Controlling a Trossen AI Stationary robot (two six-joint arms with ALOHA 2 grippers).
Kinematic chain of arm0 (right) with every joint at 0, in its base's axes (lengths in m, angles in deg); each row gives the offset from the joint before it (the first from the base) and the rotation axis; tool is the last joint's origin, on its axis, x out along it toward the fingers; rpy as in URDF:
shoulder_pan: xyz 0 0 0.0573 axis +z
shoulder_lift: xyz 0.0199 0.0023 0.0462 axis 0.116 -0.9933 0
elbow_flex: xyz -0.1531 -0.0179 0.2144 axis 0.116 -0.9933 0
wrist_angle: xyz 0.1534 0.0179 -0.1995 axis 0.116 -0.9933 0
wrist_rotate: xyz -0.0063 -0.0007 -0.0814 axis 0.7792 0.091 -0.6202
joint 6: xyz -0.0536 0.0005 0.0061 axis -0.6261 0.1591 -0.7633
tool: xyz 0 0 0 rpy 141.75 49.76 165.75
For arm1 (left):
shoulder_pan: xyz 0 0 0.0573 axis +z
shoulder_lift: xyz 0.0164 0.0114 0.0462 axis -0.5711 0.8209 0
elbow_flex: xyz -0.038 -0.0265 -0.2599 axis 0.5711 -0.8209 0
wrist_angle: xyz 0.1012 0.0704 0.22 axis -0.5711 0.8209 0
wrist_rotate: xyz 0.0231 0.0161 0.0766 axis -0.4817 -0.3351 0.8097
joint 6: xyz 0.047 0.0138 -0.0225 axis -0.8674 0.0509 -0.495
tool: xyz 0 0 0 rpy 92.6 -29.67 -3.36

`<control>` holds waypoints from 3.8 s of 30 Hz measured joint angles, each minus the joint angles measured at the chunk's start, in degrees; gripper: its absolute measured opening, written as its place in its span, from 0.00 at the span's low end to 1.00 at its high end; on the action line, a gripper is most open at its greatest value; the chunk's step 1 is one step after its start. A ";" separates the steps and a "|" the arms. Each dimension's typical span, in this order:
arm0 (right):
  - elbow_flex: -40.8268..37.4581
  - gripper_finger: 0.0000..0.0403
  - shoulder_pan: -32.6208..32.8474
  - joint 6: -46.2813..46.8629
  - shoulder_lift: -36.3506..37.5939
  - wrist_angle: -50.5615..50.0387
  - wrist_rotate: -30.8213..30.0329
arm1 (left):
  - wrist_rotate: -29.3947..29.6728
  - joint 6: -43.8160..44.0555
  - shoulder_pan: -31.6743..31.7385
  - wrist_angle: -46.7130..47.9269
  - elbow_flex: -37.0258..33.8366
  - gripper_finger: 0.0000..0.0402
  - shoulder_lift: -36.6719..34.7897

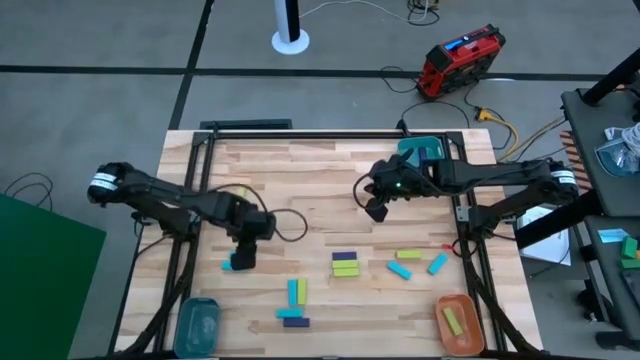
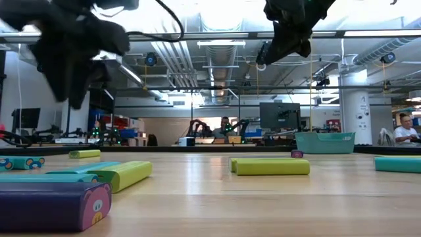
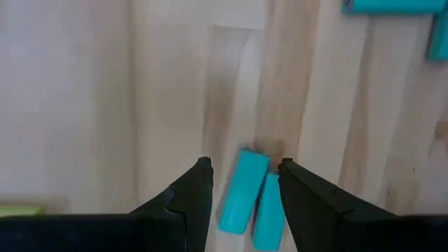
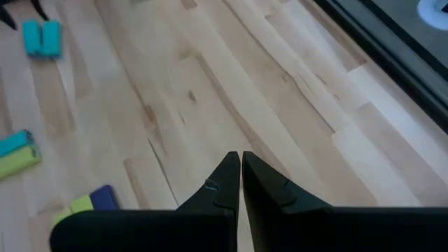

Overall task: Sort blocks
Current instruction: Put the light blue block into the bottom blue bin

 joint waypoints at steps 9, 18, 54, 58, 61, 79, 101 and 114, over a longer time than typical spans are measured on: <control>-0.65 0.02 0.00 0.11 -0.28 -0.35 -0.02 | -2.36 1.34 -4.30 -4.22 -6.26 0.35 0.00; -0.72 0.02 -0.04 -0.05 -0.28 -0.87 -0.03 | -2.19 4.51 -4.38 -10.91 -11.28 0.35 -0.02; -1.63 0.02 -0.26 -0.08 -0.30 -0.79 -0.20 | -2.15 3.41 -4.39 -18.40 -15.89 0.40 0.83; -1.66 0.02 -0.26 -0.08 -0.30 -0.79 -0.20 | -2.16 3.40 -4.48 -18.88 -16.09 0.40 1.54; -1.67 0.02 -0.26 -0.09 -0.30 -0.77 -0.20 | -2.18 3.32 -4.49 -19.05 -16.24 0.40 2.01; -1.99 0.02 -0.75 -0.72 -0.30 -0.72 -1.42 | -0.36 1.43 -4.69 -21.79 -17.26 0.39 3.56; -2.01 0.02 -1.01 -0.75 -0.30 -0.72 -1.56 | 3.84 2.23 -4.64 -22.44 -18.43 0.38 3.65; -2.02 0.02 -1.01 -0.64 -0.30 -0.72 -1.57 | 4.50 7.64 -4.58 -21.77 -18.18 0.38 3.75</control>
